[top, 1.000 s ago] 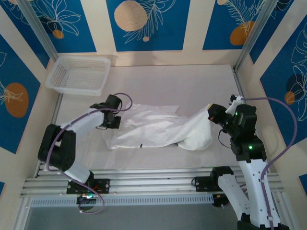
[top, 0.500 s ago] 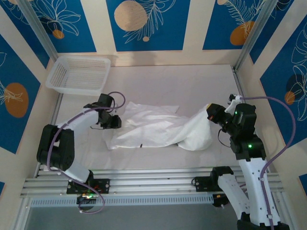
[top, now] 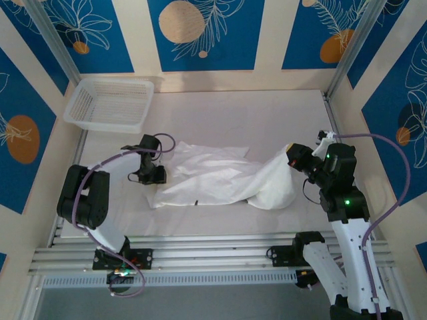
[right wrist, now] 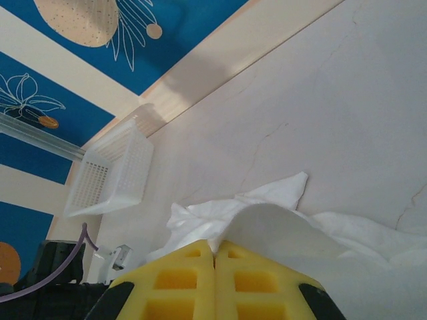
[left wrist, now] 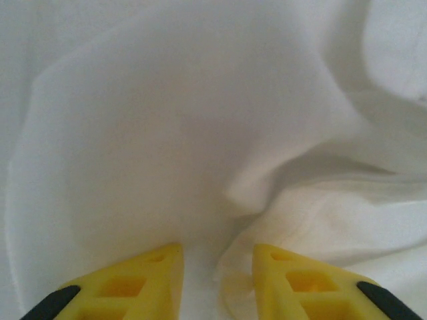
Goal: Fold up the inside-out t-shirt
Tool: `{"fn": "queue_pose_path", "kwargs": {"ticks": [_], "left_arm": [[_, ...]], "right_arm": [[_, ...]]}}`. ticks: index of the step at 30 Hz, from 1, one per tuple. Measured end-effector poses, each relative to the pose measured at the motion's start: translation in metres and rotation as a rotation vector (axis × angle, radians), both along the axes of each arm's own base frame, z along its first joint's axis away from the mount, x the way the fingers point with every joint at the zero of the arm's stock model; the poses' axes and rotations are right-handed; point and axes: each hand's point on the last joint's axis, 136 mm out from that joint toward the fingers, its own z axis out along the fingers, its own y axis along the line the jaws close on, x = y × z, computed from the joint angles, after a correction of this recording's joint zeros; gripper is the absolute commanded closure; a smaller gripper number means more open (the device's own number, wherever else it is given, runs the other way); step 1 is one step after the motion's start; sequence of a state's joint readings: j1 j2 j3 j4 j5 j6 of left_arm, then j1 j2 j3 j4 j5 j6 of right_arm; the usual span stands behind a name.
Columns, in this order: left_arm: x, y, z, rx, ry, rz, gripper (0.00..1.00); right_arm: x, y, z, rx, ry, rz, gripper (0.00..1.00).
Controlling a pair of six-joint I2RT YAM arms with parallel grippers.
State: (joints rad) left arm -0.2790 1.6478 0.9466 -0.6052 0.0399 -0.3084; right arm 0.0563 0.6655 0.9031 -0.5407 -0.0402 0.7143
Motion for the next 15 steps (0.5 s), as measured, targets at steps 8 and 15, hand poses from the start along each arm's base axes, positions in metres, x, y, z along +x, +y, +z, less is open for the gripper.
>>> {"fn": "queue_pose_path", "kwargs": {"ticks": [8,15], "left_arm": [[-0.008,-0.009,-0.006,-0.061,0.024,-0.006,0.96],[-0.004,-0.028,0.015,-0.197,-0.021,0.007,1.00]], "right_arm": [[0.001,0.002,-0.002,0.005,0.009,0.012,1.00],[0.002,0.002,-0.002,0.014,0.013,0.008,1.00]]}}
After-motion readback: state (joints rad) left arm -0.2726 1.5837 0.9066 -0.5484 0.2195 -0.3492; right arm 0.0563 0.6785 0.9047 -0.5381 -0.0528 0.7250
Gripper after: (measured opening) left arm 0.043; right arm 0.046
